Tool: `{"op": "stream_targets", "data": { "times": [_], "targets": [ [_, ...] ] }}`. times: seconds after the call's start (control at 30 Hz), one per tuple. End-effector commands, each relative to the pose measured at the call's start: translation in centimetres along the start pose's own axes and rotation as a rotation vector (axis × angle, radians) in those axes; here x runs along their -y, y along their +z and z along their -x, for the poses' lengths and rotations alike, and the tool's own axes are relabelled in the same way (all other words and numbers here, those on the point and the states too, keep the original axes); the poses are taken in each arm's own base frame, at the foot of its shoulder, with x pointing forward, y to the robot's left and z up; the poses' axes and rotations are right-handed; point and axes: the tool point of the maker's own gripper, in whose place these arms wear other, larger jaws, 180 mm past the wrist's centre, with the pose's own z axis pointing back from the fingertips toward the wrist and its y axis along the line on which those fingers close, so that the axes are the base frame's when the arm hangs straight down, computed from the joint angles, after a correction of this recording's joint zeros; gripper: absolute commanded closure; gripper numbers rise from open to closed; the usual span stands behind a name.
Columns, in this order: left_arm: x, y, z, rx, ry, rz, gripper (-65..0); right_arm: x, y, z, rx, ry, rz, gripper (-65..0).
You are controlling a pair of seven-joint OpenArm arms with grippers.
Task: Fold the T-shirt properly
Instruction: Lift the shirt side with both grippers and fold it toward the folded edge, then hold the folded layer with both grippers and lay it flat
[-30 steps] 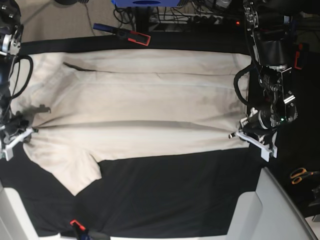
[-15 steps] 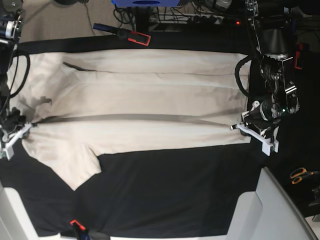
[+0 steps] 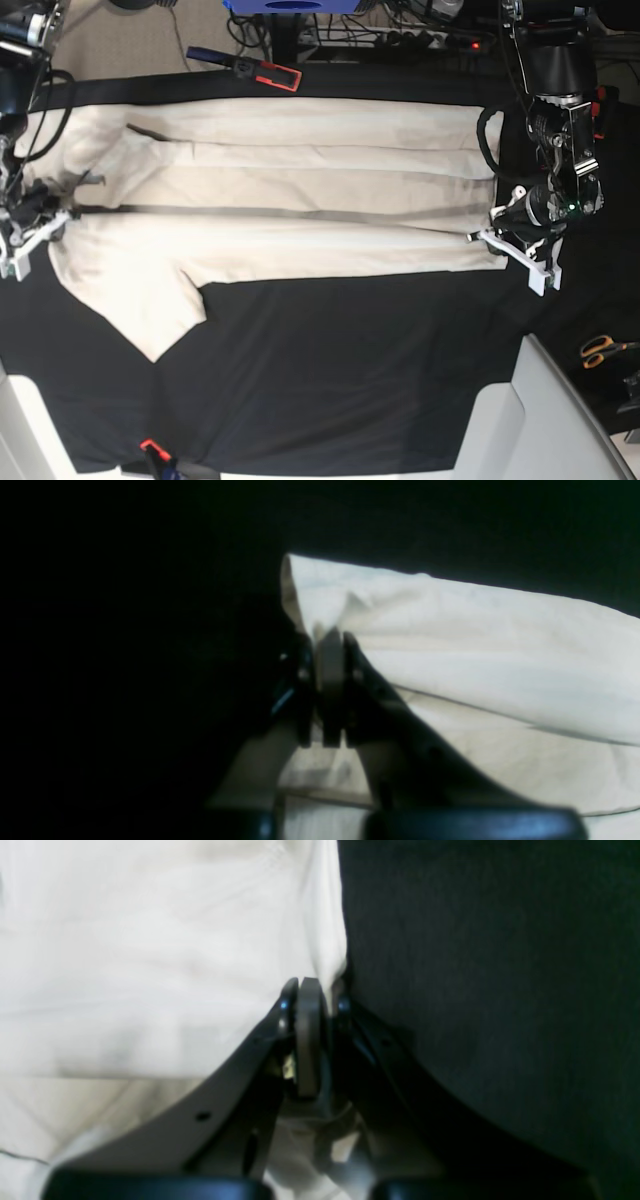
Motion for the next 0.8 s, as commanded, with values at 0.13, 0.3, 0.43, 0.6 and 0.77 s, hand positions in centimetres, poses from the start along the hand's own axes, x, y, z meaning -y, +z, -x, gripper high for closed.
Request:
{"op": "stream_targets", "data": {
  "times": [0.13,0.3,0.43,0.6,0.77],
  "targets": [
    [0.0,0.3,-1.8,0.047,-0.009,-0.002,0.0,-0.2,0.3,-0.8,0.038,-0.006,0.000,-3.6],
    [1.7,-0.2,-1.1,0.024,-0.065,0.026,0.0,-0.2,0.3,-0.4,0.006,-0.003,0.000,-12.8],
    [1.9,-0.2,-1.1,0.025,-0.065,0.029,0.0,-0.3,1.9,-2.6,0.048,0.052,0.018,-30.6],
    [1.9,-0.2,-1.0,0.022,-0.062,0.029,0.0,0.0,4.3,-6.3,0.156,0.094,0.054,-42.2],
    [1.7,-0.2,-0.6,0.016,-0.061,0.026,0.0,0.6,2.1,-7.8,0.110,0.031,0.034,-42.9]
  ]
}}
